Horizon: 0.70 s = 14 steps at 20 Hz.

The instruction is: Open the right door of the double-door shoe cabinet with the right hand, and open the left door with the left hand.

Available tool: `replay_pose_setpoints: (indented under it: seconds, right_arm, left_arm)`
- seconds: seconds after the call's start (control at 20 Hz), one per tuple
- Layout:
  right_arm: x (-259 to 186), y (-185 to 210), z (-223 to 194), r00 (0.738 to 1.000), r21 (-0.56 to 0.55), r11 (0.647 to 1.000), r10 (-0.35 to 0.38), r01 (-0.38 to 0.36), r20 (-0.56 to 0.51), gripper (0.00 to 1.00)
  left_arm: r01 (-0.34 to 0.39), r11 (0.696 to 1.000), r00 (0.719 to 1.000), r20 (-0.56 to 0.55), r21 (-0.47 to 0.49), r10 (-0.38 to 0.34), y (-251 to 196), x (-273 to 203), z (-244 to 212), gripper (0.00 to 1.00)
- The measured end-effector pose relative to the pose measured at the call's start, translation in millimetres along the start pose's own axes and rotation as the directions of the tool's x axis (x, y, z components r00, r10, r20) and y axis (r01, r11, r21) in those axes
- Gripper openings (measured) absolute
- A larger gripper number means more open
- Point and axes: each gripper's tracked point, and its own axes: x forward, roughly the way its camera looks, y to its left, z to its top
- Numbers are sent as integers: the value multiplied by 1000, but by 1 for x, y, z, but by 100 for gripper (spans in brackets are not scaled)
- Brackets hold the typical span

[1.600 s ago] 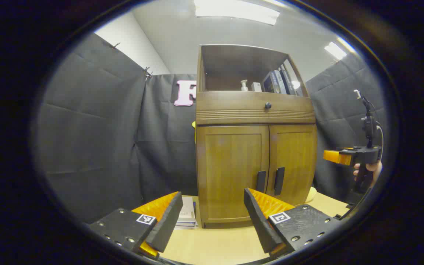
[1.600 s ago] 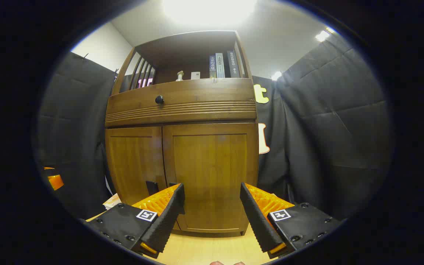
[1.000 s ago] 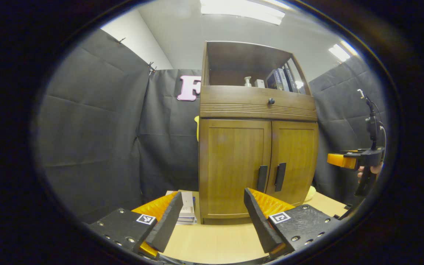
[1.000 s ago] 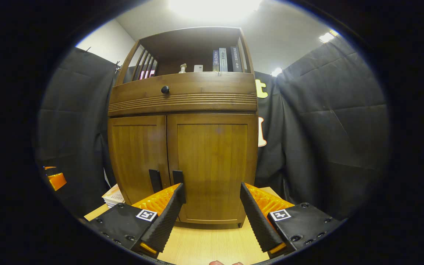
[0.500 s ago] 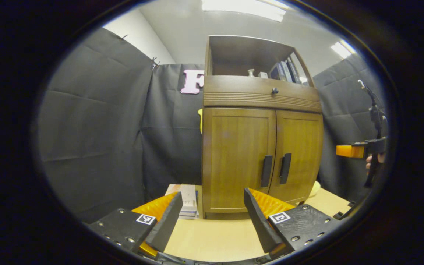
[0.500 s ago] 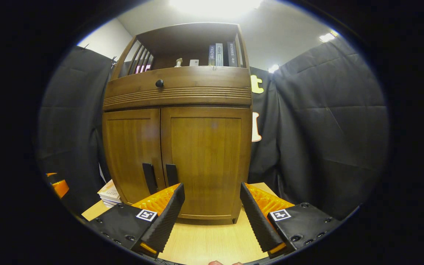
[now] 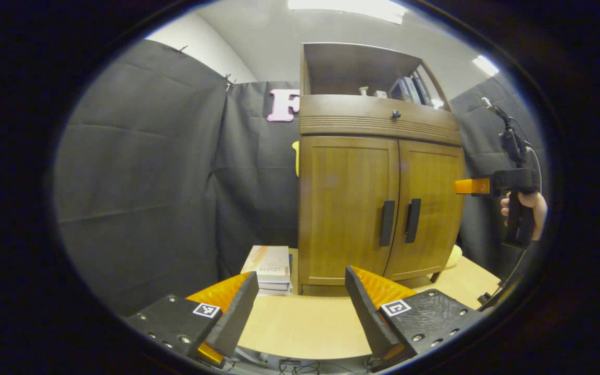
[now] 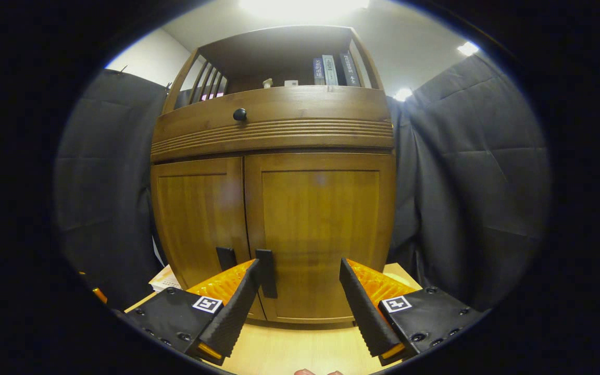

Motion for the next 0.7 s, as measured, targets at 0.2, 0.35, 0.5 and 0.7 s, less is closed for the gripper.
replay_pose_setpoints:
  seconds: [0.2,0.35,0.5,0.7]
  right_arm:
    - [29,20,2,999,3,999,42,-42,5,93]
    - [47,33,-3,998,-12,997,70,-70,-9,93]
    - [66,41,-13,996,-24,996,82,-83,-30,93]
    - [91,46,-27,997,-49,997,58,-61,-58,95]
  left_arm:
    - [-75,997,997,-23,12,76,15,-9,-9,96]
    - [-120,993,992,-38,5,120,17,-13,-14,96]
    - [-158,987,987,-46,-22,157,20,-16,-18,96]
    - [-213,977,975,-68,-13,211,21,-17,-25,96]
